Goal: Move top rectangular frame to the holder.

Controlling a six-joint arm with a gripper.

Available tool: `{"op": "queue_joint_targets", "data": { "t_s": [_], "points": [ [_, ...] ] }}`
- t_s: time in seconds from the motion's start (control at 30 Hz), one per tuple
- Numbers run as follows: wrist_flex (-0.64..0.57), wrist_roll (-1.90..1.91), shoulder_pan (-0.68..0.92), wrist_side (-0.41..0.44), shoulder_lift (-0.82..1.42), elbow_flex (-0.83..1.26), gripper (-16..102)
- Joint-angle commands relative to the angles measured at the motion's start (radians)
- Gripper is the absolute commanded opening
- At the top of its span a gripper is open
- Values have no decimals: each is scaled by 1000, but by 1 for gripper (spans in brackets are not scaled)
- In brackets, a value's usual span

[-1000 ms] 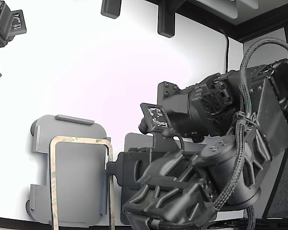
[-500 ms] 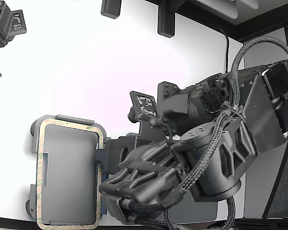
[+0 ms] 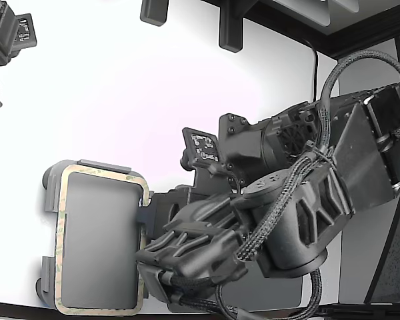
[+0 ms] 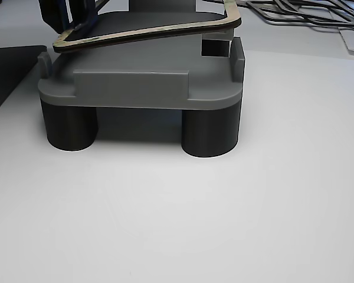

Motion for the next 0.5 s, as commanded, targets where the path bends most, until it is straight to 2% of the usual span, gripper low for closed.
{"op": "queue_joint_targets", "data": {
  "t_s": [0.0,0.47],
  "points": [
    [9,-3,-17,2,31,-17,-11],
    [8,-9,-20,6,18,3,-8]
  ]
}}
